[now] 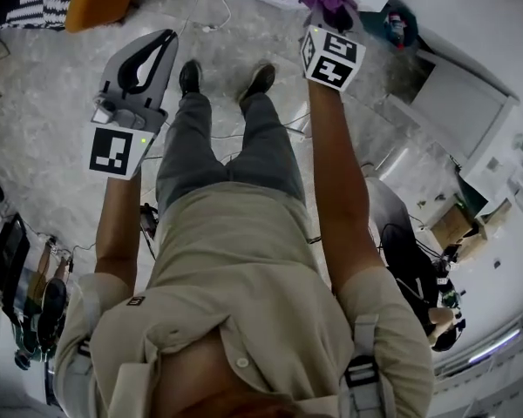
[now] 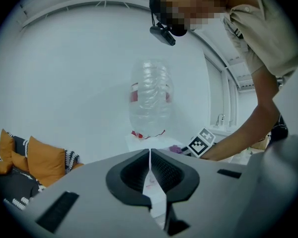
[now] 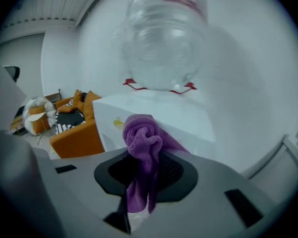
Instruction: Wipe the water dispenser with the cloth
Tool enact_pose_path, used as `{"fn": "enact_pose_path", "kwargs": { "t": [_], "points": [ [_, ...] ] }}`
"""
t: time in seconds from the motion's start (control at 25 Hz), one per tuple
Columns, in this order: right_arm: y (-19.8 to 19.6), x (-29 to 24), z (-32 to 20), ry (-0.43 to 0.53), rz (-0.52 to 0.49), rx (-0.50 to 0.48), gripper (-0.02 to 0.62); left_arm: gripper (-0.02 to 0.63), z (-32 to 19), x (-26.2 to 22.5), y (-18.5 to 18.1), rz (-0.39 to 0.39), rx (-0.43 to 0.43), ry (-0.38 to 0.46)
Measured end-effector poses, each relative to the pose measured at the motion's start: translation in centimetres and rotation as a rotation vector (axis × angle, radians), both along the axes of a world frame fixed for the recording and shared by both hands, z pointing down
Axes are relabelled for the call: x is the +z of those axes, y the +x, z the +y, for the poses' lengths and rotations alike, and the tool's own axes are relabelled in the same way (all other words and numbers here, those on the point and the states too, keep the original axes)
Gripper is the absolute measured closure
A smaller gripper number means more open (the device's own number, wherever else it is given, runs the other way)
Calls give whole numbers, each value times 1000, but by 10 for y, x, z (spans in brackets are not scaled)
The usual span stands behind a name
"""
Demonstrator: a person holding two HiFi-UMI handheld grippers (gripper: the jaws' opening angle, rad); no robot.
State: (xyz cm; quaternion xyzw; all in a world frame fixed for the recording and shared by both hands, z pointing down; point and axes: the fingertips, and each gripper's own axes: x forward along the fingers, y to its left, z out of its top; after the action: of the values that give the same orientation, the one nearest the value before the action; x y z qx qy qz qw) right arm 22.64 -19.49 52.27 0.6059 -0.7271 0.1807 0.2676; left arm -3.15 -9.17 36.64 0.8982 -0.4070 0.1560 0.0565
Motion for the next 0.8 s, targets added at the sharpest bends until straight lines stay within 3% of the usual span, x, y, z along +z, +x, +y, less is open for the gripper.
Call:
{"fn": "enact_pose_path", "kwargs": {
  "t": [0.16, 0.32, 0.44, 0.68, 0.8],
  "points": [
    [66, 3, 18, -12, 44, 129, 497, 580, -1, 5, 3, 11, 18, -4],
    [50, 8, 11, -8, 41, 108, 497, 580, 2, 8, -1, 15, 16, -9],
    [7, 16, 0, -12, 13, 60, 497, 580, 7, 10, -12, 16, -1, -10],
    [-133, 24, -36, 2, -80, -111, 497, 580, 19, 20, -42, 10, -39, -32],
    [-174, 26, -51, 5, -123, -147, 497, 580, 21, 24, -50, 5, -47, -37]
  ]
}}
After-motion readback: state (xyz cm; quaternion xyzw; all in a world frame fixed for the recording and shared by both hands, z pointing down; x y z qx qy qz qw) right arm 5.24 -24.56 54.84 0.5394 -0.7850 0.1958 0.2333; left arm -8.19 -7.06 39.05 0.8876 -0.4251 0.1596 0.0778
